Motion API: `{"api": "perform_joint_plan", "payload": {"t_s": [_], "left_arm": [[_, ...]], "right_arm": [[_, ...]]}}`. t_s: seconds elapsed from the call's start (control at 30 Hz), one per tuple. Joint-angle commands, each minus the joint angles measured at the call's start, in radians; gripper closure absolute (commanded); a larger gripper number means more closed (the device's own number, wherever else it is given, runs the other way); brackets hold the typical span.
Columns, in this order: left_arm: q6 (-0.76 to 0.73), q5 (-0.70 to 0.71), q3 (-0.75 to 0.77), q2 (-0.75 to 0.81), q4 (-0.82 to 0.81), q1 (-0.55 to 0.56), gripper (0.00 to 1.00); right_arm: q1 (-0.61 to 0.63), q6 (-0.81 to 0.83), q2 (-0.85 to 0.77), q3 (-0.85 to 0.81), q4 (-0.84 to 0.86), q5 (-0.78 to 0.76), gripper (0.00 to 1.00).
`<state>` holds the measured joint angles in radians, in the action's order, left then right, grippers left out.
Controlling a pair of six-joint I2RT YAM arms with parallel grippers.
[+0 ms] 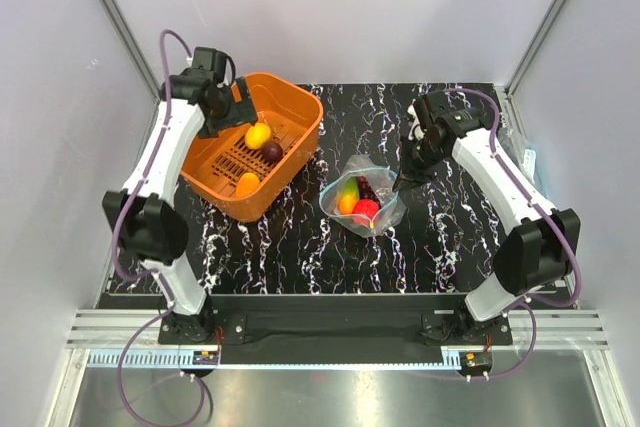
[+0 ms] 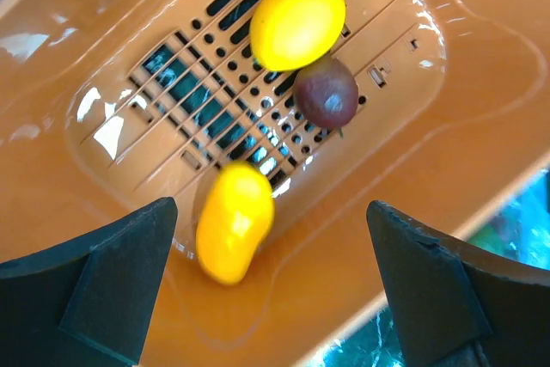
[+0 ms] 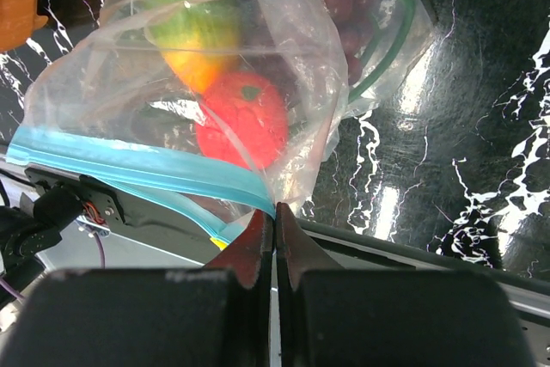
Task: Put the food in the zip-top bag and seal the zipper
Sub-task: Adjust the bin at the corner of the board, then adjust the zipper food storage bag at the center of the board.
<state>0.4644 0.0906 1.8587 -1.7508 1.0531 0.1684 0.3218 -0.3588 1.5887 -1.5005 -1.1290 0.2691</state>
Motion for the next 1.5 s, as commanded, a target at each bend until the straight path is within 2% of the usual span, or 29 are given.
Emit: {"api": "perform_joint_plan", "payload": {"t_s": [0.0, 0.13, 0.2, 0.33, 0.5, 0.63, 0.8, 1.07, 1.17, 1.27, 1.33, 1.47], "left_arm": [[-0.063, -0.055, 0.108, -0.084, -0.027, 0.011, 0.02], [-0.084, -0.075, 0.218, -0.183, 0.004, 0.043, 0.02], [-0.092, -0.091, 0.237, -0.179, -0.011, 0.072, 0.02], [-0.124, -0.193, 0.148, -0.061, -0.151, 0.146, 0.01], [-0.132, -0.322, 0.047, 0.054, -0.246, 0.239, 0.01], [-0.156, -0.364, -0.01, 0.138, -0.294, 0.348, 0.01], [-0.122, -0.388, -0.105, 0.233, -0.327, 0.411, 0.02], [-0.027, -0.279, -0.257, 0.392, -0.338, 0.581, 0.05], [0.028, -0.188, -0.344, 0.45, -0.364, 0.661, 0.06], [0.152, -0.063, -0.441, 0.497, -0.373, 0.718, 0.06], [0.285, 0.02, -0.495, 0.522, -0.368, 0.726, 0.05], [0.436, 0.188, -0.575, 0.543, -0.309, 0.726, 0.03]], "right_arm": [[0.008, 0.017, -0.021, -0.055, -0.02, -0.031, 1.0], [0.008, 0.021, -0.006, -0.075, -0.018, -0.036, 1.0], [0.006, 0.023, 0.002, -0.089, -0.014, -0.045, 1.0], [0.008, 0.021, 0.01, -0.122, -0.012, -0.053, 1.0], [0.006, 0.011, 0.014, -0.168, -0.017, -0.056, 1.0], [0.005, 0.003, 0.01, -0.191, -0.008, -0.05, 1.0], [0.007, -0.028, 0.011, -0.228, 0.006, -0.025, 1.0], [0.006, -0.135, -0.004, -0.215, 0.08, -0.005, 1.0], [0.008, -0.193, -0.019, -0.196, 0.112, 0.005, 1.0], [0.01, -0.239, -0.044, -0.175, 0.152, -0.001, 1.0], [0.008, -0.252, -0.065, -0.161, 0.185, -0.011, 1.0], [0.01, -0.249, -0.082, -0.139, 0.201, -0.03, 1.0]]}}
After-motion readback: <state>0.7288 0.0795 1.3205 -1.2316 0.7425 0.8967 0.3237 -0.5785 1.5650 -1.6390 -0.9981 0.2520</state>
